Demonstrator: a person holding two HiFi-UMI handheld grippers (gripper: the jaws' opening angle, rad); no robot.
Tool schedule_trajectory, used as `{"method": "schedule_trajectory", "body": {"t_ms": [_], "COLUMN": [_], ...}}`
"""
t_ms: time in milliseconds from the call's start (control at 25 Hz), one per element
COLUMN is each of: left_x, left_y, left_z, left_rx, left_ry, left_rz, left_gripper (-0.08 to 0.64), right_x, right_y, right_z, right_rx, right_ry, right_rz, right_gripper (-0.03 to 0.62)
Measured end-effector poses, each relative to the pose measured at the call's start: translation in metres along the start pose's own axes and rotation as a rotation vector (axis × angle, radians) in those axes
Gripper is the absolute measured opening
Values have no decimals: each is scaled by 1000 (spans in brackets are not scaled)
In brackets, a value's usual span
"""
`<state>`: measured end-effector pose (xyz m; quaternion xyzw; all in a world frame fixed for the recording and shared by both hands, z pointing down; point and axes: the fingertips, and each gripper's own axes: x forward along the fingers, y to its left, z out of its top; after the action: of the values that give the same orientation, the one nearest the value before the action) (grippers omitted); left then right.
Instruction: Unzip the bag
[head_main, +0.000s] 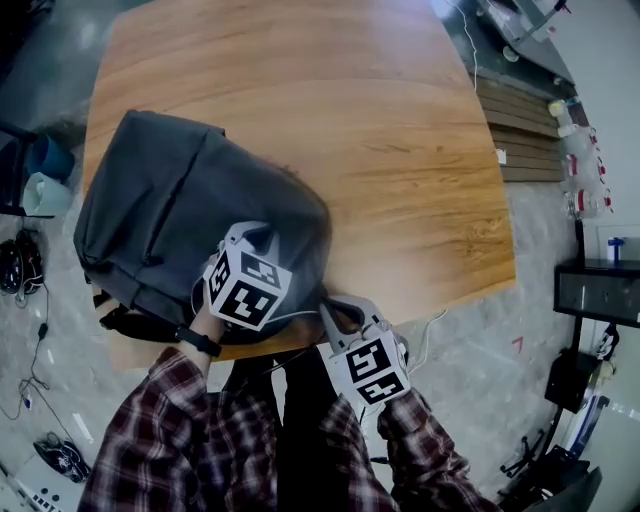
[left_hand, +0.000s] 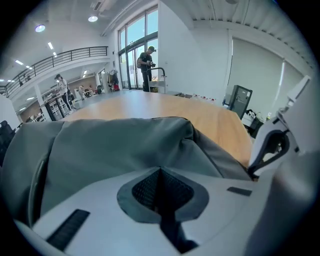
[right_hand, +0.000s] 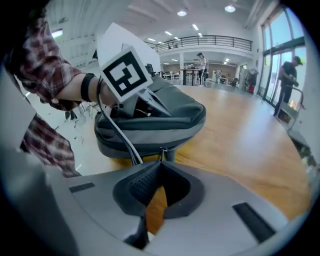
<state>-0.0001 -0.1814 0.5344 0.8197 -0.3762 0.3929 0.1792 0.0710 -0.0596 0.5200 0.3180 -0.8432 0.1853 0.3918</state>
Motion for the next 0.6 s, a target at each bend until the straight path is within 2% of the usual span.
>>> {"method": "schedule_trajectory", "body": {"t_ms": [120,240,320,400,480,600], "left_x": [5,7,0,-13,-31,-56], "left_y": [3,4,3,1,-3,-5], "left_z": [8,13,17,19,16,1], "left_rx": [5,-28,-61,-51,33,211], "left_ry": [-2,-12,-48,-90,-110,-108], "left_rz": [20,25,14,-11,-33,-40], "left_gripper": [8,8,8,8,8,8], "right_x": [-1,-2,-4,-5,-6,-8], "right_y": [28,40,36,30,20,-6], "right_z": [-3,-9,-12,-15,-17,-18], "right_rx": [73,117,88,17,-33,-60], "right_ry": [-11,-28,-28,-15,-6,-2], "right_rz": [40,31,-2,-29,-50,-99], "right_gripper": [12,12,12,12,12,12]}}
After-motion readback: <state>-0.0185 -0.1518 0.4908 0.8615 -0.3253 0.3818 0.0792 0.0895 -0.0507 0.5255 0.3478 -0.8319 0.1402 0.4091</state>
